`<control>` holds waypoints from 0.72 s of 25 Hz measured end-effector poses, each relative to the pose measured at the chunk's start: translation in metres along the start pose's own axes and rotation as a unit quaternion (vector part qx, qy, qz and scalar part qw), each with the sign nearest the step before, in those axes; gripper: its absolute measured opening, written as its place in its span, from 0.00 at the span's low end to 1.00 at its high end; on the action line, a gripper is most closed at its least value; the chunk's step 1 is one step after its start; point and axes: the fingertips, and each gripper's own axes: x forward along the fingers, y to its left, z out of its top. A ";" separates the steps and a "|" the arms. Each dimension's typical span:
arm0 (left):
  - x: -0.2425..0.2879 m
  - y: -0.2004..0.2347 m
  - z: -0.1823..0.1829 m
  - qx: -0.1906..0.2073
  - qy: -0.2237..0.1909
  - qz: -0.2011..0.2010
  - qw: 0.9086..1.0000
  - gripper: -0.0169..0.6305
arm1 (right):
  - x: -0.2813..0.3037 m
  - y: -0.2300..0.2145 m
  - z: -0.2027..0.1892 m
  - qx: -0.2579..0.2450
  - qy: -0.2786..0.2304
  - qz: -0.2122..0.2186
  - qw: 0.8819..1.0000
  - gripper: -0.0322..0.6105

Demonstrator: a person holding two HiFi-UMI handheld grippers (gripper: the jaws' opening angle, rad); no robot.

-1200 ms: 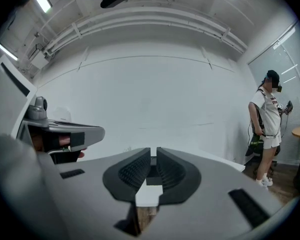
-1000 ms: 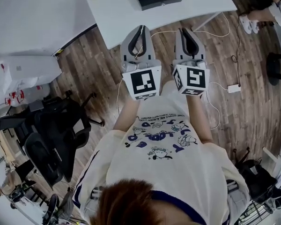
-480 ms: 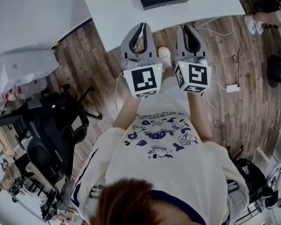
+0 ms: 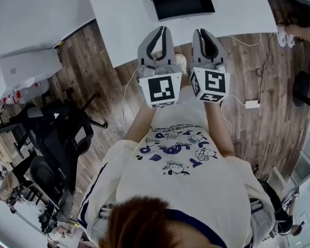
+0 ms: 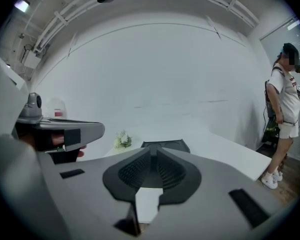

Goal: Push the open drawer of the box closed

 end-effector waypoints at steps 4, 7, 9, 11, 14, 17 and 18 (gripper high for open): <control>0.022 0.000 -0.008 -0.003 0.014 0.007 1.000 0.06 | 0.023 -0.009 -0.008 0.004 0.012 0.009 1.000 0.11; 0.038 -0.003 -0.017 -0.011 0.025 0.007 1.000 0.06 | 0.038 -0.017 -0.016 0.007 0.024 0.013 1.000 0.11; 0.046 -0.004 -0.024 -0.015 0.034 0.007 0.999 0.06 | 0.046 -0.021 -0.022 0.007 0.033 0.019 0.999 0.11; 0.053 -0.005 -0.030 -0.015 0.044 0.008 0.999 0.06 | 0.053 -0.024 -0.029 0.007 0.044 0.022 0.999 0.11; 0.062 -0.006 -0.039 -0.016 0.054 0.010 0.998 0.06 | 0.064 -0.029 -0.040 0.012 0.058 0.026 0.998 0.11; 0.070 -0.008 -0.045 -0.015 0.064 0.011 0.998 0.06 | 0.071 -0.031 -0.049 0.023 0.068 0.030 0.997 0.11; 0.072 -0.008 -0.048 -0.014 0.067 0.011 0.998 0.06 | 0.073 -0.032 -0.052 0.026 0.071 0.031 0.997 0.11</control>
